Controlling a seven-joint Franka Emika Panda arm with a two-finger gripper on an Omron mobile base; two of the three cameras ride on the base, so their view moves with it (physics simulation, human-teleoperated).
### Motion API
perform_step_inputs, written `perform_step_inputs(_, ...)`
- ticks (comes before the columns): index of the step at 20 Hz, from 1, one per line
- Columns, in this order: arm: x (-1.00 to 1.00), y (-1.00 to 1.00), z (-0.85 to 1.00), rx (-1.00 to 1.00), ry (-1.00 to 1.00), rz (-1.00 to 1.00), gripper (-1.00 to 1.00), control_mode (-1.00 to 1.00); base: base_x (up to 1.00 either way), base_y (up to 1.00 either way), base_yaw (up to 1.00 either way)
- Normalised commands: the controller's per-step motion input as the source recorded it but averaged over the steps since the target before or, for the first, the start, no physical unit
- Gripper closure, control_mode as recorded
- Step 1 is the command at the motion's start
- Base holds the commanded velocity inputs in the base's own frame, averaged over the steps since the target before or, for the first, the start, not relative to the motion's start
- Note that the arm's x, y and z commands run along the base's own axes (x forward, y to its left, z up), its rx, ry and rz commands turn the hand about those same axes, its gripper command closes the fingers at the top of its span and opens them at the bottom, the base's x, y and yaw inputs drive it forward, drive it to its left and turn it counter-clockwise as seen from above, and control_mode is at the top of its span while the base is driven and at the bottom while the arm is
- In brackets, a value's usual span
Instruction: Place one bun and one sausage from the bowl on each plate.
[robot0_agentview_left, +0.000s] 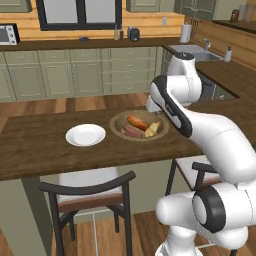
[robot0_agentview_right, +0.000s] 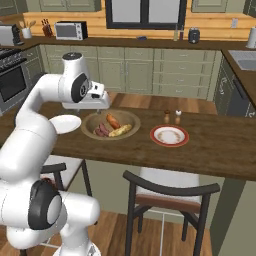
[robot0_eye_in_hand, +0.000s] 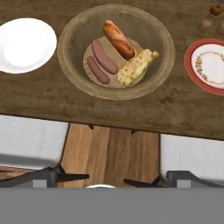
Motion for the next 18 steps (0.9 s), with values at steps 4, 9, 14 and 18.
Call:
perform_step_inputs(4, 1.00, 0.00, -0.35, 0.00, -0.03, 0.08, -1.00, -1.00, 0.00, 0.00, 0.00)
perform_step_inputs(9, 1.00, 0.02, -0.43, 0.00, -0.09, 0.12, -1.00, -1.00, 0.00, 0.00, 0.00)
perform_step_inputs(14, 0.84, 0.20, -0.52, 0.00, -0.06, 0.16, -1.00, -1.00, 0.00, 0.00, 0.00)
perform_step_inputs(18, 0.75, 0.37, -0.59, 0.00, -0.01, 0.17, -1.00, -1.00, 0.00, 0.00, 0.00)
